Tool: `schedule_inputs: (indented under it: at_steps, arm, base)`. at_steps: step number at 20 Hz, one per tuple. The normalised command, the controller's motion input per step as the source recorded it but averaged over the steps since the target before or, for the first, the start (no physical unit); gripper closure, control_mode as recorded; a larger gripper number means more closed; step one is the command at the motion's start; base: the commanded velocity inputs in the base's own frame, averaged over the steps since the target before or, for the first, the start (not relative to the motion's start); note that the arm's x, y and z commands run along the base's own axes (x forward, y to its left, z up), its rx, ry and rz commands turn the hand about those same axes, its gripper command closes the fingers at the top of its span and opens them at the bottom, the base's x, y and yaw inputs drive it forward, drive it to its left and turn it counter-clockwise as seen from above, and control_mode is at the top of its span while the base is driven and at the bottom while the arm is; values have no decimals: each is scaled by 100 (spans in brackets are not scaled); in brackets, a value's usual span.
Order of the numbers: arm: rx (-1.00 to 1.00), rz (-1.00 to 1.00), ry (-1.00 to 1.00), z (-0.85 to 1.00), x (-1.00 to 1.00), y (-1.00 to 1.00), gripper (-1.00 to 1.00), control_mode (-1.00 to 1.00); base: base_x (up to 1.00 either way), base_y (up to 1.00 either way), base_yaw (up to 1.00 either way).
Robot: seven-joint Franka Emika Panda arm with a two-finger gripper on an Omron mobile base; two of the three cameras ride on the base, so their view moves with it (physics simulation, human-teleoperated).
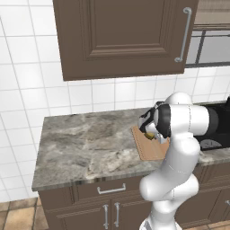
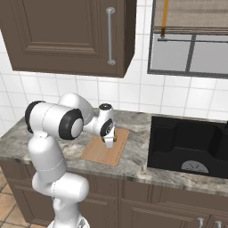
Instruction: Pick up the sponge from the counter and clean the cutting board by briefly scrubbing or pressing down on the cutting board. Once finished, release the sponge.
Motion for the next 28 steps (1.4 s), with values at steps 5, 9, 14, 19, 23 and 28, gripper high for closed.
schedule_inputs:
  at_steps: [5,9,14,19,23,28]
  arm:
    - [9,-5,0,-19,-67,0,100,-100]
    - [7,-4,0,-21,-83,0,100,-100]
    - [2,-2,0,-28,-73,11,100,-100]
    - [0,-3,0,-23,-37,19,100,-100]
    - [0,-3,0,-24,0,29,100,-100]
    - [0,-1,0,-18,-22,25,100,-100]
  base:
    - [0,0,0]
    - [0,0,0]
    - [0,0,0]
    - [0,0,0]
    - [0,0,0]
    - [0,0,0]
